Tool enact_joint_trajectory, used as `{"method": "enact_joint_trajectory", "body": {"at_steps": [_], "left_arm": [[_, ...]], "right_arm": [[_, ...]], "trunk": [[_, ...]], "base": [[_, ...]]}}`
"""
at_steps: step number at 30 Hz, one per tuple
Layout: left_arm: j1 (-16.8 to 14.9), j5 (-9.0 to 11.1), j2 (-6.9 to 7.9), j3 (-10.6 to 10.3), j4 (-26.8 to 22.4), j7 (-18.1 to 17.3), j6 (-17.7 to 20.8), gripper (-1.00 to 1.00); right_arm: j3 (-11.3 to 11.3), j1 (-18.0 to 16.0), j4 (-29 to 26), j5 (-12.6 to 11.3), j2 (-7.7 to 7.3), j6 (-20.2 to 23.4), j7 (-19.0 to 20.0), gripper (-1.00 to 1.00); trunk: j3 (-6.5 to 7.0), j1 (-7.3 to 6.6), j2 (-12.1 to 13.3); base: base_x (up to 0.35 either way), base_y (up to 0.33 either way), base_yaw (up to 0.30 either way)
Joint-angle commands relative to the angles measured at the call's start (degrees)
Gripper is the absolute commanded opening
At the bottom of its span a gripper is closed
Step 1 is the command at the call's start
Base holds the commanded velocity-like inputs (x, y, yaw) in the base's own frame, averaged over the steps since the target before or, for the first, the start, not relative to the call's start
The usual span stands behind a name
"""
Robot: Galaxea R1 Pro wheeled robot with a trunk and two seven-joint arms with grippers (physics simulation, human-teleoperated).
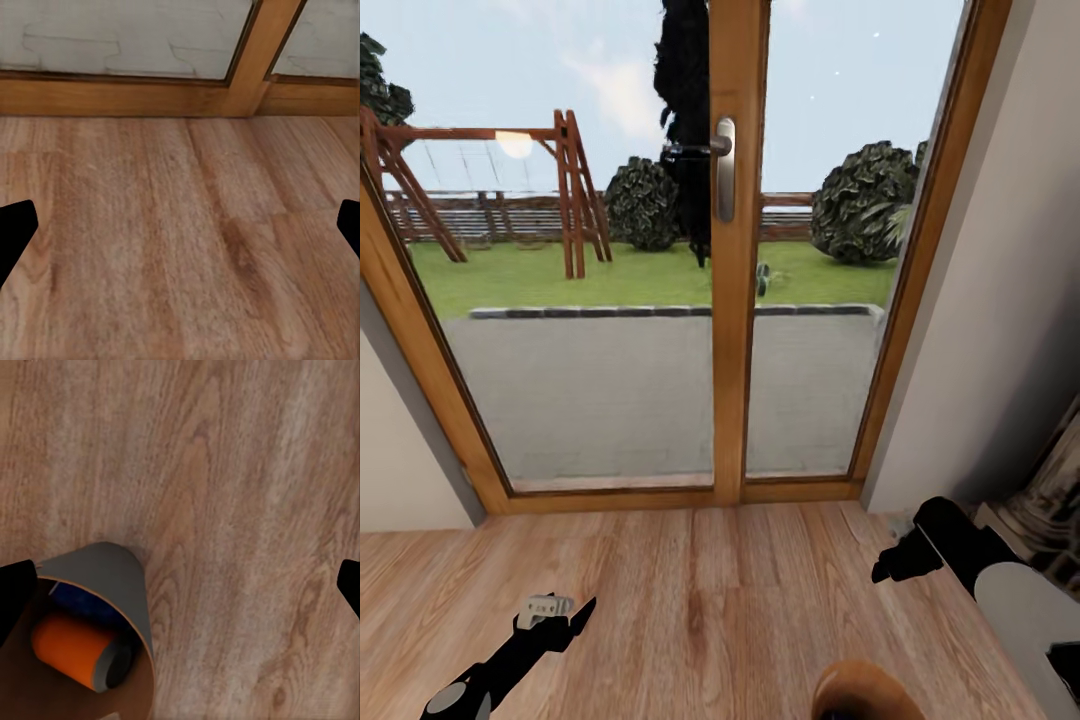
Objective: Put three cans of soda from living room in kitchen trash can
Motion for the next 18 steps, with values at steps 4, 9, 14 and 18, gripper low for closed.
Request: {"method": "enact_joint_trajectory", "body": {"at_steps": [4,9,14,18], "left_arm": [[0.0,-0.05,-0.03,0.0,0.05,0.05,0.04,1.0],[0.0,-0.09,0.1,-0.28,1.83,1.82,0.08,1.0],[0.0,-0.11,0.25,-0.71,3.56,3.55,0.07,1.0],[0.0,-0.12,0.35,-0.82,4.35,3.99,0.03,1.0]], "right_arm": [[-0.12,1.23,-0.04,-0.13,-0.56,-2.76,-0.01,1.0],[-0.24,2.44,-0.17,-0.36,-1.03,-4.97,0.21,1.0],[-0.46,3.87,-0.27,-0.43,-1.14,-8.25,0.0,1.0],[-2.79,4.96,-0.41,-0.45,-1.16,-9.34,-0.07,1.0]], "trunk": [[0.72,-0.88,1.62],[1.62,-1.98,3.62],[2.52,-3.08,5.63],[3.24,-3.96,7.23]], "base": [[0.0,0.0,0.0],[0.0,0.0,0.0],[0.0,0.0,0.0],[0.0,0.0,0.0]]}}
